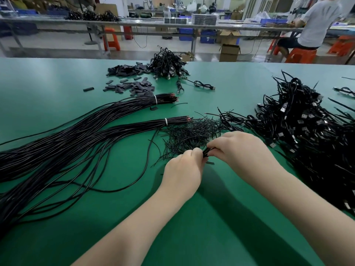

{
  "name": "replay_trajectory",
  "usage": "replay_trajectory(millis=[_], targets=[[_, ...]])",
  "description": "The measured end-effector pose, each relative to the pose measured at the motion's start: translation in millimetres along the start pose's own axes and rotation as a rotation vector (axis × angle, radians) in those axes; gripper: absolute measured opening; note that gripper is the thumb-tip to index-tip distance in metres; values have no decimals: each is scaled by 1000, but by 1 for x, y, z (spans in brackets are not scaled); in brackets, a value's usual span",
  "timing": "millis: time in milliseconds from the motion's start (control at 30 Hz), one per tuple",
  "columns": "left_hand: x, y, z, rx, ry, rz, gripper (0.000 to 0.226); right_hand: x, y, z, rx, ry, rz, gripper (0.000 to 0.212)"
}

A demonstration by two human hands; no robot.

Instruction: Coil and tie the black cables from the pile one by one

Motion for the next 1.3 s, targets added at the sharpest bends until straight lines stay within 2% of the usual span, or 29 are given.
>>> replay_trajectory(millis=[67, 133, 167, 233, 300, 367, 467, 533, 567, 600, 667, 767, 833, 933, 1067, 1233, 1300], targets=[[0, 4, 0, -20, 41, -22, 27, 6, -9, -3, 193, 4, -263, 4], [0, 8, 1, -40, 71, -17, 27, 13, -15, -7, 380, 78, -302, 20], [0, 9, 1, -52, 72, -13, 26, 19, -20, -6, 396, 79, -356, 23], [0, 13, 0, -112, 60, -5, 22, 14, -23, -2, 448, -4, -497, 16], [0, 17, -2, -220, 53, 49, 22, 7, -12, 8, 414, -222, -490, 6], [3, 22, -3, -354, 67, 123, 26, 12, 4, 23, 352, -383, -257, 11], [9, 30, -4, -528, 63, 151, 34, 10, 32, 37, 190, -696, 221, 15], [15, 33, -7, -530, 107, 9, 36, -2, 41, 31, 64, -843, 605, 12], [18, 31, -8, -452, 134, -131, 35, -9, 42, 26, -5, -849, 826, 11], [18, 27, -7, -329, 138, -298, 34, -16, 41, 23, -82, -792, 1024, 11], [15, 19, -5, -69, 154, -587, 34, -32, 37, 17, -204, -523, 1243, 17], [13, 9, -4, 169, 287, -737, 18, -48, 24, 8, -260, -41, 1089, 24], [11, 5, -4, 234, 325, -761, 14, -53, 13, 4, -302, 96, 1075, 24], [10, -1, -4, 269, 326, -780, 12, -55, 1, 2, -347, 113, 1149, 26], [9, -4, 0, 272, 321, -830, 17, -60, -3, -3, -405, -16, 1460, 23], [4, 2, 1, 270, 230, -983, 10, -64, -2, -8, -473, -155, 1666, 10], [4, 2, 3, 291, 200, -1068, 10, -65, -1, -8, -509, -211, 1754, 13]])
Point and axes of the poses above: each hand's wrist, its own z-axis towards the middle knuckle, its own x-axis out of the back of the hand, y = z × x, the point moved 4 cm from there along z, towards the middle knuckle, and after that the axes turned 4 degrees about -x, right-handed, at the moved point
